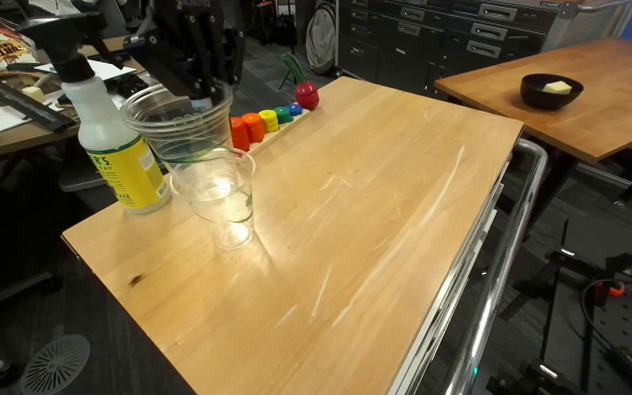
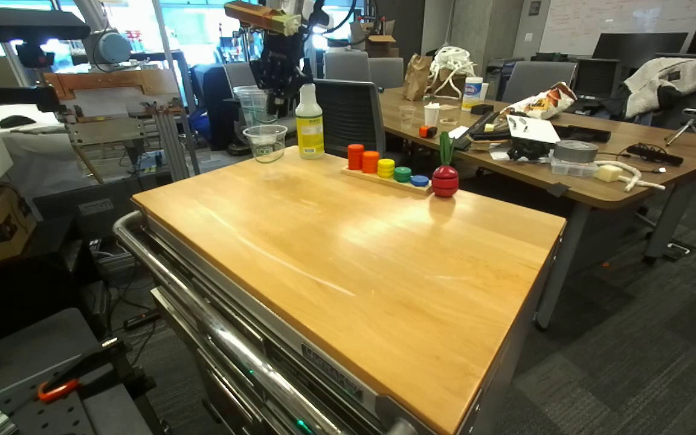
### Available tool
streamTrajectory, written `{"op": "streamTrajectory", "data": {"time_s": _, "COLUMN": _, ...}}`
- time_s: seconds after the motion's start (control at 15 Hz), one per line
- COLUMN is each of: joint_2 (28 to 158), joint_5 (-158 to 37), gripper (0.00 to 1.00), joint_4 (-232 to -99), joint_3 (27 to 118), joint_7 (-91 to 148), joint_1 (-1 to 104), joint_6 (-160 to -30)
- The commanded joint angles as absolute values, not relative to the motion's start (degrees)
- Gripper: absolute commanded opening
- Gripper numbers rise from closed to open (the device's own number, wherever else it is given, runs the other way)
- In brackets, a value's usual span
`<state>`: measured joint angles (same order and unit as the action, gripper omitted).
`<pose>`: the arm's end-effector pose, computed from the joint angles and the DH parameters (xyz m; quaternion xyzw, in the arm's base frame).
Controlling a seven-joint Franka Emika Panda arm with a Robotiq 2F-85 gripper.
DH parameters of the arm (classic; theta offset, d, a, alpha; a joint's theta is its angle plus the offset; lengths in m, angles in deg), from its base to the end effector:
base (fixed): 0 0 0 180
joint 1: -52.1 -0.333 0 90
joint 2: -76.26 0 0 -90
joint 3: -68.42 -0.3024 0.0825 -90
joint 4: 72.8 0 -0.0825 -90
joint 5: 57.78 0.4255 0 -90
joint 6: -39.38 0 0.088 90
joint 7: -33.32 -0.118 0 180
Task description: Stack the cups
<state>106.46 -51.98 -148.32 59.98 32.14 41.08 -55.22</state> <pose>0.6802 0.2328 0.3888 -0.9814 -0.1426 0.1080 0.0692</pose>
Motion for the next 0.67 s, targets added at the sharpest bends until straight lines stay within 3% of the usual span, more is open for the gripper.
{"op": "streamTrajectory", "data": {"time_s": 0.0, "joint_2": 106.93, "joint_5": -50.85, "gripper": 0.20, "joint_4": -147.33, "joint_3": 59.77, "joint_7": 33.89, "joint_1": 41.58, "joint_6": -57.14}}
{"op": "streamTrajectory", "data": {"time_s": 0.6, "joint_2": 102.74, "joint_5": -52.38, "gripper": 0.89, "joint_4": -151.00, "joint_3": 60.15, "joint_7": 38.55, "joint_1": 42.40, "joint_6": -60.90}}
